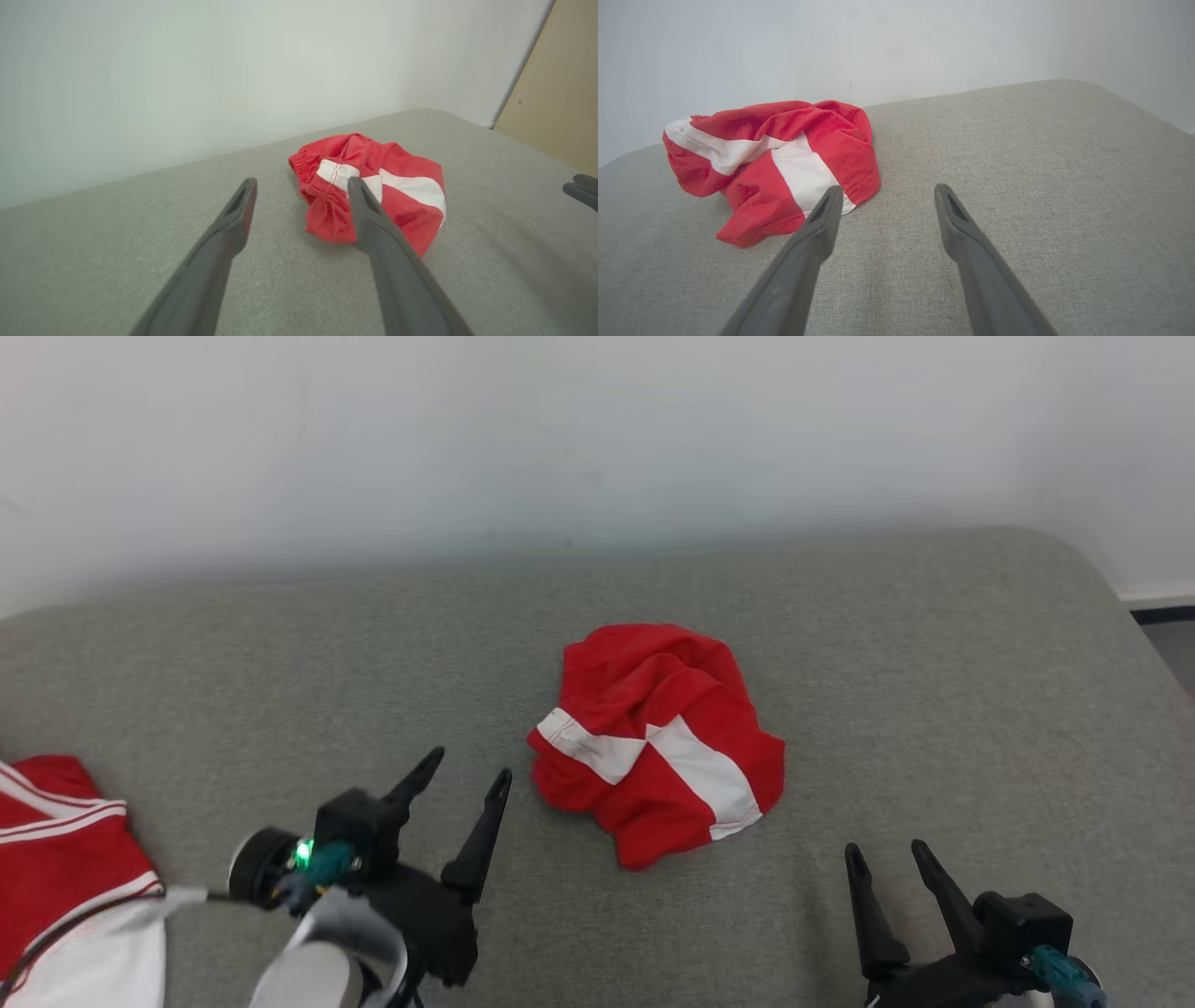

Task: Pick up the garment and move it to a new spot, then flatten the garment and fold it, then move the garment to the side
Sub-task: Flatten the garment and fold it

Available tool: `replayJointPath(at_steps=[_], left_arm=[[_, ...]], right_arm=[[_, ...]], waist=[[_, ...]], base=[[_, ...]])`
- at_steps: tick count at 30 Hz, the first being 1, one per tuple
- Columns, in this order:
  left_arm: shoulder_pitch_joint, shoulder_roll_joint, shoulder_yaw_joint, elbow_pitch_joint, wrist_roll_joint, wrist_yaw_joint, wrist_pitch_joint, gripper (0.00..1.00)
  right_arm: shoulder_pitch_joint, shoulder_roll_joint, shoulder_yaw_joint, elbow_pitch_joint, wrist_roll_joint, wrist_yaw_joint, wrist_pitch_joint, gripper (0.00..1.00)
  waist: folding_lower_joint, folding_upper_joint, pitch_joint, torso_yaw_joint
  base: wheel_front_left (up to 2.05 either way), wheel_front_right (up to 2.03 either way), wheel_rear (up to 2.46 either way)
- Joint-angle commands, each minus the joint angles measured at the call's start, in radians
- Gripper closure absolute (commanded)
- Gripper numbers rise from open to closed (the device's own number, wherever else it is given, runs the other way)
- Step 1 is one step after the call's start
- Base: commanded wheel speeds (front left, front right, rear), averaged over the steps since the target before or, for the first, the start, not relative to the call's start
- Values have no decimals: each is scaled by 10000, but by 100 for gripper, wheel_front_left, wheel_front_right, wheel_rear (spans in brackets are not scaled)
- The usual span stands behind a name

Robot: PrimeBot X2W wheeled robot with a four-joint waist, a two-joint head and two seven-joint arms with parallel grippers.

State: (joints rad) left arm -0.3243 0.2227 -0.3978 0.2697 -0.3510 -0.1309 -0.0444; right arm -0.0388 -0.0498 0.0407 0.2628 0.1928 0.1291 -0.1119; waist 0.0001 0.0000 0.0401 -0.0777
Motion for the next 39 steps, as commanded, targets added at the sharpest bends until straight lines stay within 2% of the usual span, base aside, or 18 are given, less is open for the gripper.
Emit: replayJointPath(at_steps=[1, 10, 21, 22, 24, 25, 26, 30, 39], left_arm=[[-294, 36, -41, 136, -42, 18, 158, 0], [-2022, 81, -374, 1713, -517, 57, 2034, 0], [-2732, 437, -532, 2159, -574, 267, 3934, 1], [-2705, 448, -508, 2146, -645, 295, 4065, 7], [-2620, 496, -493, 2059, -728, 317, 4223, 57], [-2573, 521, -494, 1990, -745, 321, 4248, 85], [-2527, 538, -504, 1928, -769, 314, 4274, 100], [-2361, 515, -445, 1708, -897, 397, 4137, 100], [-892, 514, 651, 712, -1434, 1621, 2842, 100]], right_arm=[[-27, -9, 53, -53, 77, 30, 11, 0], [-167, -9, 239, -7, 216, 31, -159, 0], [-216, -9, 365, 42, 276, 31, -244, 0], [-194, -8, 369, 39, 288, 31, -237, 0], [-182, -6, 340, 54, 290, 31, -270, 0], [-184, -6, 316, 62, 278, 31, -284, 0], [-185, -8, 284, 71, 272, 31, -299, 0], [-224, -6, 192, 76, 236, 31, -316, 0], [-99, -8, -37, -65, 129, 31, -243, 0]], waist=[[-1, 0, 151, -341], [-1, 0, 548, -1580], [-1, 0, 664, -1964], [-1, 0, 677, -1974], [-1, 0, 712, -1971], [-1, 0, 731, -1960], [-1, 0, 748, -1939], [-1, 0, 788, -1770], [-1, 0, 803, -1006]], base=[[0, 0, 0], [0, 0, 0], [0, 0, 0], [0, 0, 0], [0, 0, 0], [0, 0, 0], [0, 0, 0], [0, 0, 0], [0, 0, 0]])
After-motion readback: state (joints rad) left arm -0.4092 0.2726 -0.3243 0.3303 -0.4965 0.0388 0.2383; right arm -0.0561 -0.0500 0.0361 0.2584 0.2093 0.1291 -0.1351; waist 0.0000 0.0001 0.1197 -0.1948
